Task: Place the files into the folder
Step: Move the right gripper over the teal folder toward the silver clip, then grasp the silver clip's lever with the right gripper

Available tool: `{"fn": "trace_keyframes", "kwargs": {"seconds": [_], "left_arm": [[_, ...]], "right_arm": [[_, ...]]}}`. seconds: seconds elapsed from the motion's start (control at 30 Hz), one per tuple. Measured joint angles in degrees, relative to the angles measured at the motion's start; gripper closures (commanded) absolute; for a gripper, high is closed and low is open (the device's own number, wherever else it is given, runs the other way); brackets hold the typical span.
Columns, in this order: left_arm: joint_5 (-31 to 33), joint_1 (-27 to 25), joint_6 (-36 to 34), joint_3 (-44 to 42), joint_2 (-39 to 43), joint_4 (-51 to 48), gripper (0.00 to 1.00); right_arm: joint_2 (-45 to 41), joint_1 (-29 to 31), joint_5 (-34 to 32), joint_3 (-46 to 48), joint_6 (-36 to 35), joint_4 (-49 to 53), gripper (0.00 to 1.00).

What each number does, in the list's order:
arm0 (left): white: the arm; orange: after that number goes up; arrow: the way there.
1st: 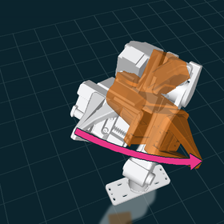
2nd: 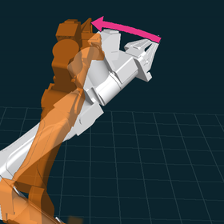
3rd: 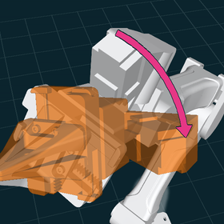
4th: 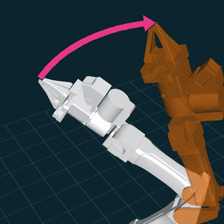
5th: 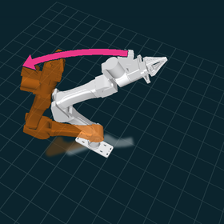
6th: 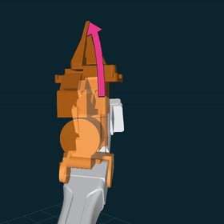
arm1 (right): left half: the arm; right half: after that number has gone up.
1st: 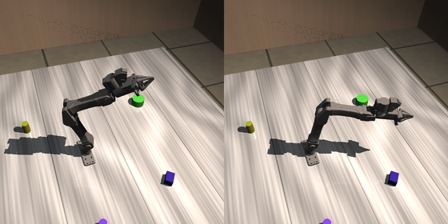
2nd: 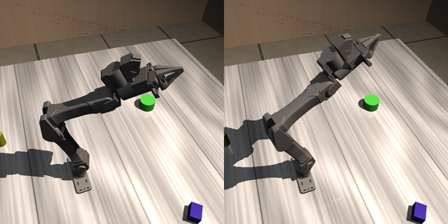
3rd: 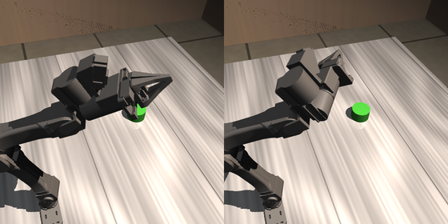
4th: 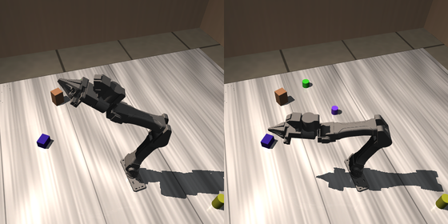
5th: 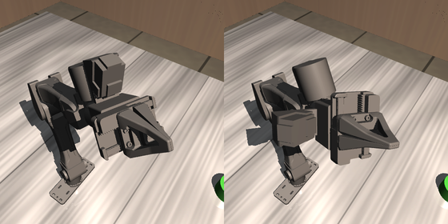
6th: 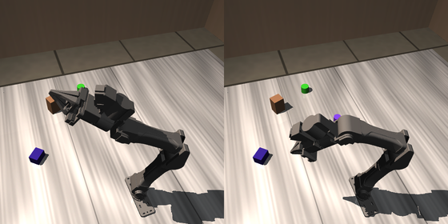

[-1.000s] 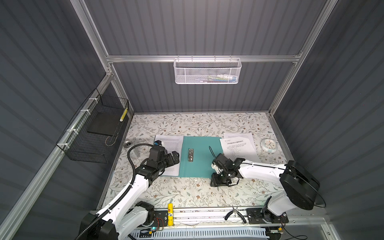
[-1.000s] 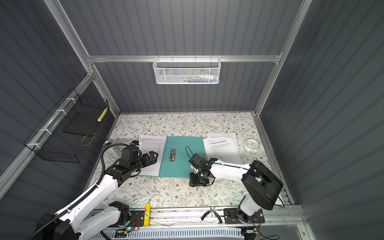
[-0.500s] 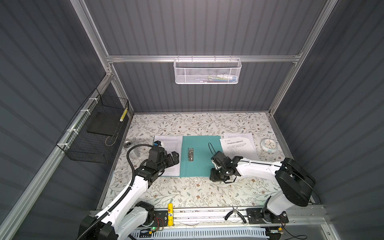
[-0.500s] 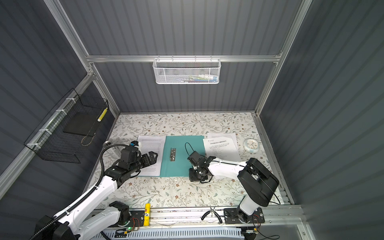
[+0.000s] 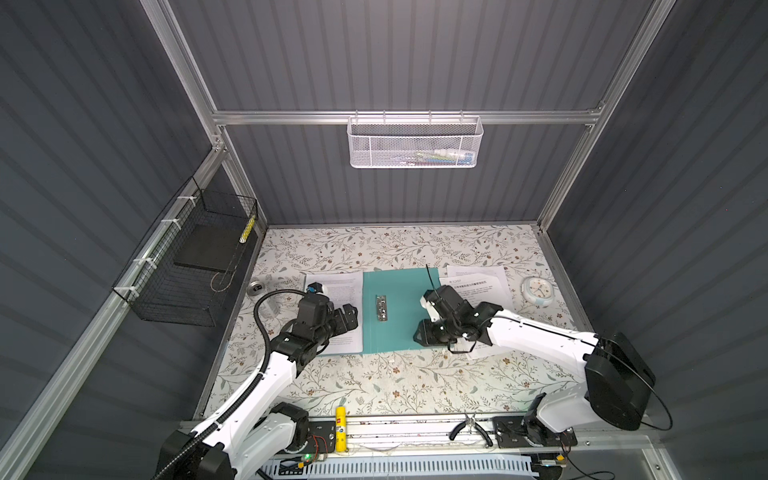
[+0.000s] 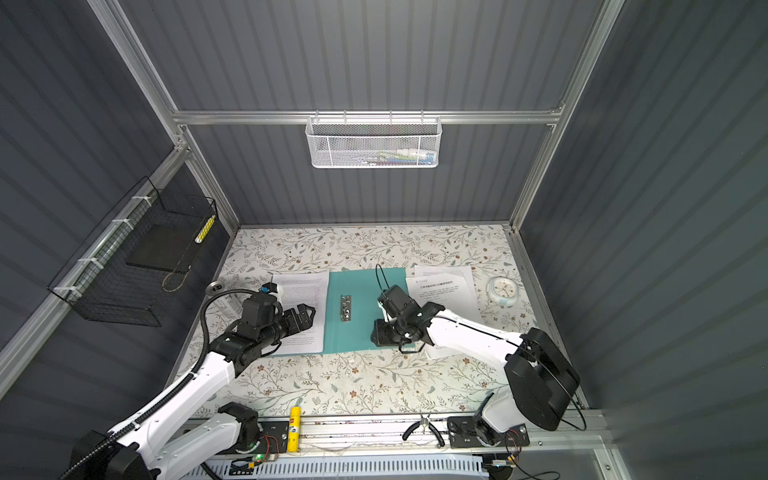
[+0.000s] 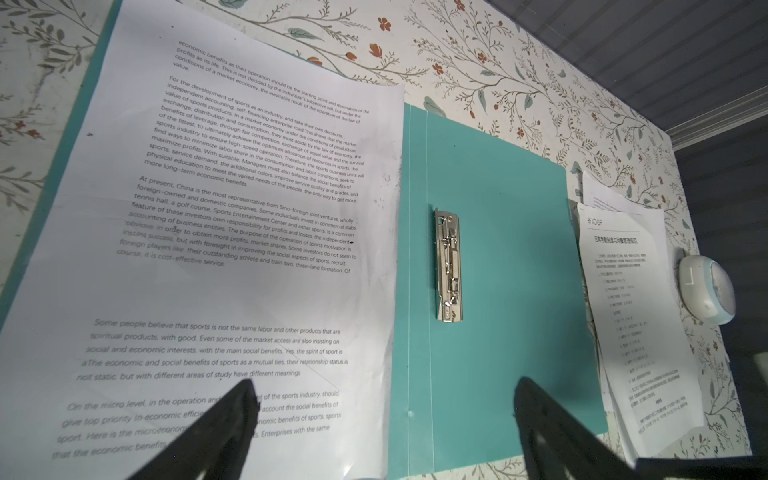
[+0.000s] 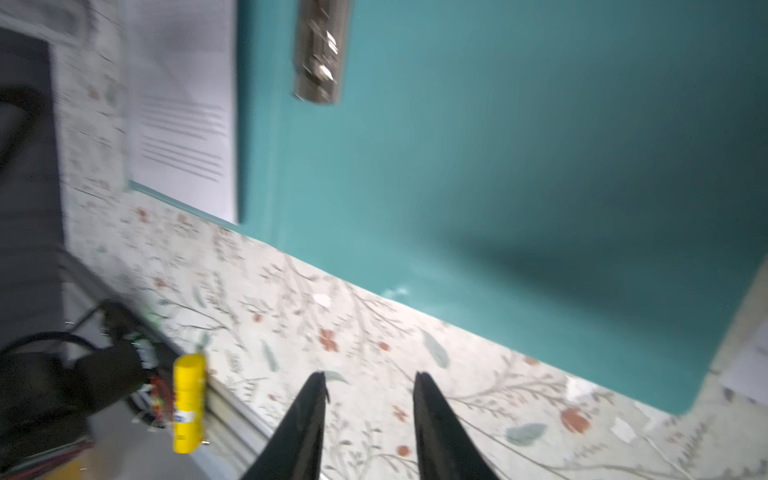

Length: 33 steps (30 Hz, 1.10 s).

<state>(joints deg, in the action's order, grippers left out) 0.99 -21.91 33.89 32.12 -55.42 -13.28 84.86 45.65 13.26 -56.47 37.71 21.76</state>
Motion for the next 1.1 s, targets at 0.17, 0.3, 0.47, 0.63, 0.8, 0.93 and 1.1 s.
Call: {"fn": "trace_keyframes", "kwargs": {"seconds": [0.17, 0.3, 0.47, 0.63, 0.8, 0.93, 1.1], "left_arm": [[-1.20, 0.00, 0.42, -1.22, -0.55, 0.57, 0.14], [-2.40, 0.02, 1.07, -3.85, -1.51, 1.66, 0.20], [-3.19, 0.26, 2.58, -7.04, -2.10, 3.13, 0.40], [-3.41, 0.26, 3.45, -8.90, -2.47, 4.35, 0.48], [-3.08, 0.28, 4.46, -11.04, -2.27, 6.12, 0.48], [-2.32, 0.28, 4.96, -12.24, -1.36, 6.10, 0.48], [-2.05, 0.35, 5.46, -13.11, -1.16, 7.26, 0.49]], "right_arm": [[8.04, -1.75, 3.74, -10.80, -2.34, -2.54, 0.80], [16.74, -1.81, 8.09, -14.99, -2.40, -4.39, 0.82], [25.27, -1.60, 11.50, -18.49, -1.73, -5.29, 0.82], [29.90, -1.57, 12.57, -21.94, -1.14, -5.99, 0.82], [32.44, -1.57, 12.66, -22.84, 0.00, -7.56, 0.82], [33.77, -1.57, 12.46, -23.69, 0.42, -7.67, 0.81], [35.21, -1.57, 12.44, -24.74, 0.79, -8.11, 0.83]]}}
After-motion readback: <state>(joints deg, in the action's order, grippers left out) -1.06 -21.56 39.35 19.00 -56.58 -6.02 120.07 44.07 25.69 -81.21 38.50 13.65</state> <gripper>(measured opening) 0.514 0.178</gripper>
